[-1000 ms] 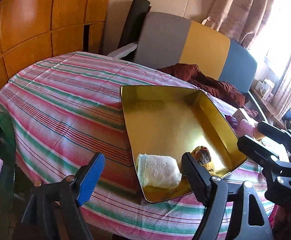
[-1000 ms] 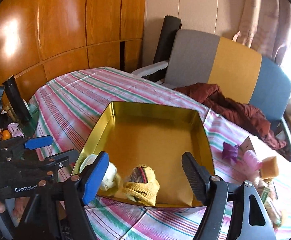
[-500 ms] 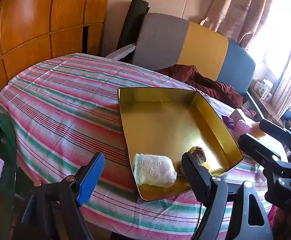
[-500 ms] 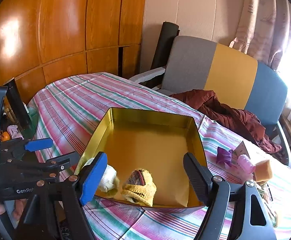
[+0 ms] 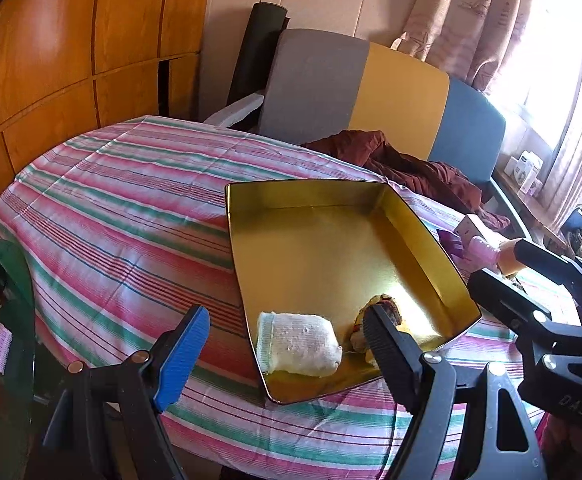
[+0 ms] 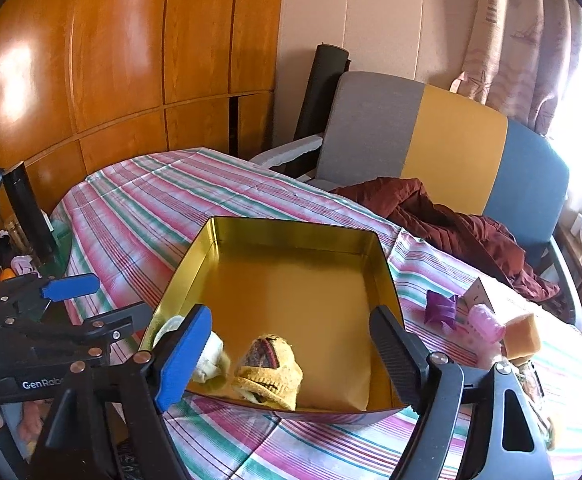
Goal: Organize objects
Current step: 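Open both grippers to release the glove and sock roll into the tray, then move both open grippers back to the pile of items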
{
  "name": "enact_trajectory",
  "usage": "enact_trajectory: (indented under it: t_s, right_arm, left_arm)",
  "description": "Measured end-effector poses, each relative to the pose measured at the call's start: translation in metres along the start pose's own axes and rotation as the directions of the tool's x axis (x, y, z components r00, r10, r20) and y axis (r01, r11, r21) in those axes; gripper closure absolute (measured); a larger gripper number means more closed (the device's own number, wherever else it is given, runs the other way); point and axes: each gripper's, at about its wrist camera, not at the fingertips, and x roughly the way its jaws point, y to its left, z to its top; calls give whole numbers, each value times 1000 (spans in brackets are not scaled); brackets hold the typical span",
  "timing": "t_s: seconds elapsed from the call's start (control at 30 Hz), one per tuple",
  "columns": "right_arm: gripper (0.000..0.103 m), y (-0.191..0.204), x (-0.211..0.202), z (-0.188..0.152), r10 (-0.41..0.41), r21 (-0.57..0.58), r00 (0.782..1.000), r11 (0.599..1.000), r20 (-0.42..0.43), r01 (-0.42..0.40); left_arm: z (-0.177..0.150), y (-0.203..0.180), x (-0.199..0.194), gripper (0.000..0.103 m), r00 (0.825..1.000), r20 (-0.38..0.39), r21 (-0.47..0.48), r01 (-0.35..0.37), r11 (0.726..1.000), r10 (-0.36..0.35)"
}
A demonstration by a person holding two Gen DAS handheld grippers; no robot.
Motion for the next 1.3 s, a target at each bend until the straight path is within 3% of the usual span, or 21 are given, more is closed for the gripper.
enact_trajectory:
  t_s: [0.33, 0.7, 0.9, 1.3]
  right_arm:
    - [19, -15, 2, -7, -15, 34, 1000, 999, -4, 15]
    - [18, -53, 6, -24, -73, 94, 997, 993, -38, 76]
    - [18, -93, 7, -44, -145, 138, 985, 978, -91, 156]
    - [18, -193, -11, -82, -303, 237, 934, 909, -188, 343]
  left_arm:
    - [2, -17, 3, 22, 1000, -6, 40, 8, 999, -8]
    - [15, -64, 10, 23, 999, 11, 160, 29, 987, -31]
    - [21, -103, 7, 23, 999, 48, 258, 11, 966, -24]
    - [16, -171, 2, 23, 994, 109, 452, -26, 891, -27]
